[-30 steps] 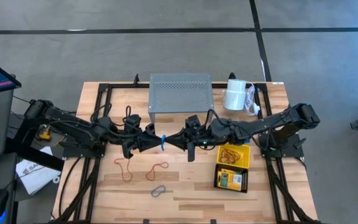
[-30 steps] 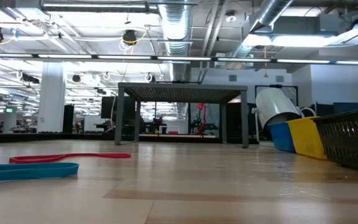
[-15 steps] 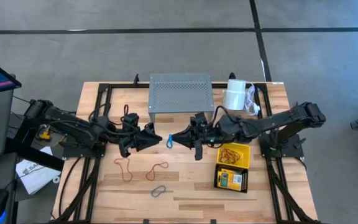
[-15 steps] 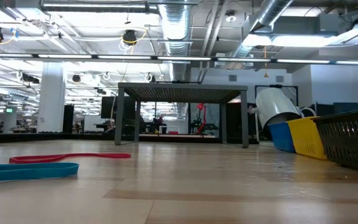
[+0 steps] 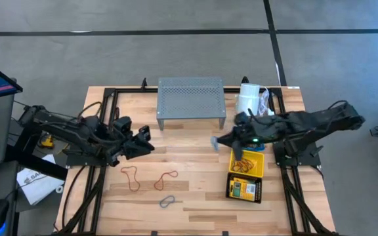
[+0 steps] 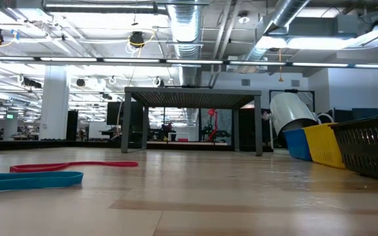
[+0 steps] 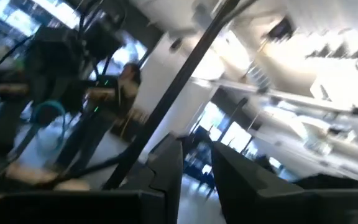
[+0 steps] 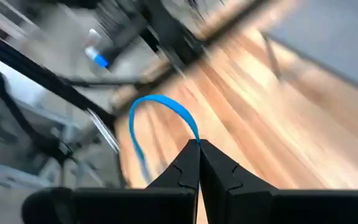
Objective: Pick & Place Office Desk Supplies
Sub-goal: Put the blue rubber band into the yellow basket
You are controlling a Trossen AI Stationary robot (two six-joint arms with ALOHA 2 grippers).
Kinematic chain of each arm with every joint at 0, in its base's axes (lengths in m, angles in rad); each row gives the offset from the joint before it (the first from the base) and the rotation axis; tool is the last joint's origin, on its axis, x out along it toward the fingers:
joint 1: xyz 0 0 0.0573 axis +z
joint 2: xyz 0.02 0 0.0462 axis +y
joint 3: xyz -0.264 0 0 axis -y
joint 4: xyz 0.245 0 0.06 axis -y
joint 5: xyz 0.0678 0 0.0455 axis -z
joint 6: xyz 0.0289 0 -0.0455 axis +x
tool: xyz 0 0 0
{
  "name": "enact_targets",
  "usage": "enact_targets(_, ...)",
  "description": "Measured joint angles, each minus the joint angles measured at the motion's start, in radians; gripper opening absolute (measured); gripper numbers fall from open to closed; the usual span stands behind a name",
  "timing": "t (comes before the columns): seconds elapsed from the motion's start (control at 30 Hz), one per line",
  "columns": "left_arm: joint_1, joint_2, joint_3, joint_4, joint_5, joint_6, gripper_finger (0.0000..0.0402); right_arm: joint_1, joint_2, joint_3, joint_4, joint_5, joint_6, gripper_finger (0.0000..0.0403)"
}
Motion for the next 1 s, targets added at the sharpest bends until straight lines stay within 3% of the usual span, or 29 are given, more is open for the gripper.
enact_targets(0.23, -0.001, -0.137, 0.000, -0.420, -0.051, 0.002, 0.0050, 0.100, -0.121, 0.000, -0.422, 0.032, 0.222, 0.0000)
enact_targets(0.43, -0.001, -0.161, 0.000, -0.538, -0.064, -0.007, 0.0035, 0.196, -0.192, -0.083, -0.621, 0.033, 0.426, 0.0000)
enact_targets(0.73, -0.001, -0.158, 0.000, -0.623, -0.063, -0.010, 0.0026, 0.315, -0.332, -0.402, -0.489, 0.010, 0.672, 0.0000)
enact_targets(1.0, -0.001, -0.144, -0.001, -0.641, -0.064, -0.011, 0.0025, 0.285, -0.315, -0.593, -0.356, -0.061, 0.769, 0.0000)
